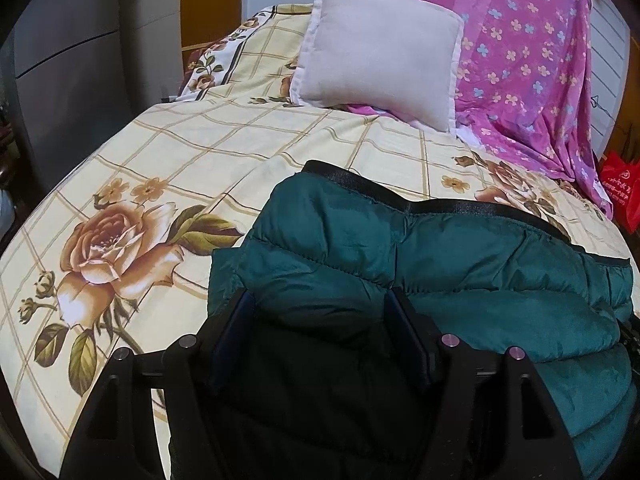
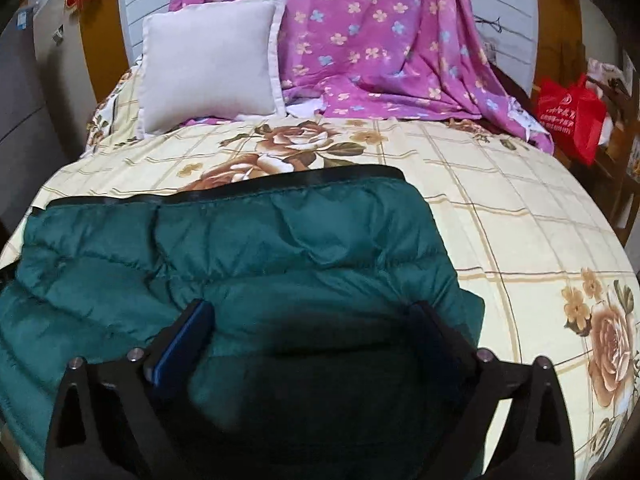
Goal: Fold large clothes
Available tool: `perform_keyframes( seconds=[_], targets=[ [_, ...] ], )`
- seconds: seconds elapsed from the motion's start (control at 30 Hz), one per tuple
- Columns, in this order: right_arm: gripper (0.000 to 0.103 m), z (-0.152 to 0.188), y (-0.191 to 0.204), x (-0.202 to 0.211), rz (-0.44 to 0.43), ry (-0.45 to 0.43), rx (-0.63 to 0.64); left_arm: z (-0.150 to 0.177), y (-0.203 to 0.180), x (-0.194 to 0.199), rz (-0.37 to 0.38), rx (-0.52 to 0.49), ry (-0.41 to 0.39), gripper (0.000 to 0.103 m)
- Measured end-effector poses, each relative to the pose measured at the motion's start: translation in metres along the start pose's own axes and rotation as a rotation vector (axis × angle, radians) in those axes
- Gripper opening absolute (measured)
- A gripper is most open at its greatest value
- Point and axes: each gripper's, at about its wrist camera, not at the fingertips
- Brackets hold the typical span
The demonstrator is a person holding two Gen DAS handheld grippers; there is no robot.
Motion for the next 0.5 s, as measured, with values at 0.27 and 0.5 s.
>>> perform_keyframes(
  seconds=[0.27,0.5],
  targets=[
    [0.101,0.012,-0.005,0.057,-0.062,-0.053,-0.015,0.0,0.001,-0.001,0.012,0.012,-0.015,0.05],
    [0.102,0.04,-0.009,0.049,-0.024,0.01,0.019,0.003,0.002,0.005,0.008,0.01,-0.026,0.05]
  ],
)
Point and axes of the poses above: each gripper's, at about its wrist camera, not at the fingertips, and x roughly against the way its jaws point, y to its left, z to its underside, and after that the axes turned 2 degrees about y, right-handed
